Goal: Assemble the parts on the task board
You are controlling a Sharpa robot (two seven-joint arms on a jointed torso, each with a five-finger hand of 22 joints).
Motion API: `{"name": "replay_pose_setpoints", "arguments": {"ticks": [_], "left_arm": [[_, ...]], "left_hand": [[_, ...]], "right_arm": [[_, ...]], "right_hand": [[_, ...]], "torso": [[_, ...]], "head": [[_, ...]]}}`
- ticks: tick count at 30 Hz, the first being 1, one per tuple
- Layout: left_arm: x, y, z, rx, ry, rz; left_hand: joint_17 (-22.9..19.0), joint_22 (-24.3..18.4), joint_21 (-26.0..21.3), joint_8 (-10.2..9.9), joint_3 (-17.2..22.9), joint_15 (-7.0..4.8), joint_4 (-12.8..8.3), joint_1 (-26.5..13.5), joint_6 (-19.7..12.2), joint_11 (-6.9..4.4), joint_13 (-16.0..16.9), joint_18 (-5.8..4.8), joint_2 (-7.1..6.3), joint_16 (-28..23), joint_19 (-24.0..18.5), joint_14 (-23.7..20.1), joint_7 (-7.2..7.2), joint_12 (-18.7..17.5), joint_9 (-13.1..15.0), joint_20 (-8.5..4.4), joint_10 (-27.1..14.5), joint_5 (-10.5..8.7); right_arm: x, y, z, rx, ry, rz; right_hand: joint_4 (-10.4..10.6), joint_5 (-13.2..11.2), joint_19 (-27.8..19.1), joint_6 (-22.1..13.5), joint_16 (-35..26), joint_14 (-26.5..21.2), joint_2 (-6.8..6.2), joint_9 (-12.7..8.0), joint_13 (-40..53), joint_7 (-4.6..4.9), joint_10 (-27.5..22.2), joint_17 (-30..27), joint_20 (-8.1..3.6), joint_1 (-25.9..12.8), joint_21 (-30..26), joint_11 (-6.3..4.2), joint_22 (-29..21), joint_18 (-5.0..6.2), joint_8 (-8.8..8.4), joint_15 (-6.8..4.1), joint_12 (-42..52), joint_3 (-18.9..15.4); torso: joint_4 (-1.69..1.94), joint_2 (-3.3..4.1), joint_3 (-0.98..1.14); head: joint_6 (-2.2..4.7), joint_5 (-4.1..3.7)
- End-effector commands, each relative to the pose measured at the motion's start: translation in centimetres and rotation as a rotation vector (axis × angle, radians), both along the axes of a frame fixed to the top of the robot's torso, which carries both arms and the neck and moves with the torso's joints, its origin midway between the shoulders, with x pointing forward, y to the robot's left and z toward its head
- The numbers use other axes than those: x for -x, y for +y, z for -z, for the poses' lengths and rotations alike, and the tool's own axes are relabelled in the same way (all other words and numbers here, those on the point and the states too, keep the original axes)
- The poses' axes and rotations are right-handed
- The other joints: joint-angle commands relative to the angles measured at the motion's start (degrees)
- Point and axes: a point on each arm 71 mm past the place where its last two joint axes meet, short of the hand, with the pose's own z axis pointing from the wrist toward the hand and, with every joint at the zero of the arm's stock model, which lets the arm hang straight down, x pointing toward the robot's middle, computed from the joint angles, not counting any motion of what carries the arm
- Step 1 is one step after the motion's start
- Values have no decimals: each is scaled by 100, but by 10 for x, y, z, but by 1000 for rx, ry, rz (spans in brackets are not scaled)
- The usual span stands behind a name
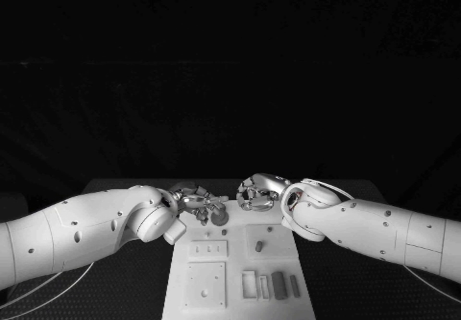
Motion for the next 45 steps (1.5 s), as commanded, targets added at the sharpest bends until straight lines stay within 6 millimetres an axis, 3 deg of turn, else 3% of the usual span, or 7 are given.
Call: {"name": "replay_pose_setpoints", "arguments": {"ticks": [1, 14, 18, 30, 43, 45], "left_arm": [[2, -5, 1, 14, 17, -5], [5, -15, 1, 39, 41, 14], [5, -16, 2, 41, 43, 16], [6, -18, 3, 28, 57, 44], [6, -19, 2, 49, 61, 35], [5, -19, 2, 61, 67, 28]], "left_hand": [[-5, 10, -35, 3, 47, 17, 7, -29, 13, -16, -1, 398, 3, 22, -4, -26, -60, -22, -8, 6, -46, -36], [-11, 43, -45, 34, 33, -1, 3, 21, 54, -38, 21, 395, 73, 32, -14, -39, -79, 15, -1, 4, -2, -36], [-13, 67, -47, 74, -2, -25, 5, 29, 117, -64, 58, 390, 99, 45, -10, -35, -67, 55, 9, -7, 84, -36], [-20, 103, -55, 139, -58, -44, 6, 47, 224, -84, 109, 375, 143, 62, -1, -32, -55, 83, 30, -28, 176, -36], [-34, 140, -84, 125, -117, -38, 3, 181, 191, -76, 129, 358, 288, 72, -6, -43, -56, 33, 14, -38, 146, -36], [-38, 144, -91, 136, -122, -39, 12, 152, 210, -79, 137, 354, 377, 72, -5, -46, -68, 37, 17, -35, 163, -36]], "right_arm": [[3, 6, 0, 15, 4, -7], [11, 25, -2, 8, 1, -58], [12, 29, -2, 4, -2, -64], [15, 34, -3, -4, -9, -80], [19, 42, 2, -8, 3, -96], [19, 42, 2, -7, 5, -96]], "right_hand": [[-7, 33, 24, 1196, 1, 26, -37, 107, 2, -35, 16, 6, -9, 10, 30, -32, 90, 284, 12, -32, 30, 33], [-8, 33, 30, 1196, 1, 35, -40, 115, 0, -37, 22, 8, -11, 8, 31, -34, 88, 284, 9, -37, 28, 37], [-8, 33, 32, 1196, 0, 35, -40, 117, -1, -37, 23, 6, -12, 7, 31, -35, 87, 284, 8, -38, 28, 38], [-9, 32, 38, 1198, 1, 47, -43, 125, -3, -39, 29, 14, -14, 4, 33, -37, 86, 284, 5, -42, 26, 41], [-8, 32, 43, 1200, 1, 54, -42, 132, -4, -41, 35, 16, -16, 0, 34, -39, 85, 284, 3, -44, 25, 44], [-8, 32, 43, 1200, 1, 52, -42, 133, -4, -41, 36, 13, -16, 0, 34, -40, 85, 284, 3, -44, 25, 45]], "torso": [[1, -10, 7], [-2, 0, 1], [11, -2, -1], [6, 2, -1], [5, 10, -2], [5, 9, -2]], "head": [[6, 10], [-26, -10], [-24, -21], [-40, -13], [-53, -7], [-52, -3]]}}
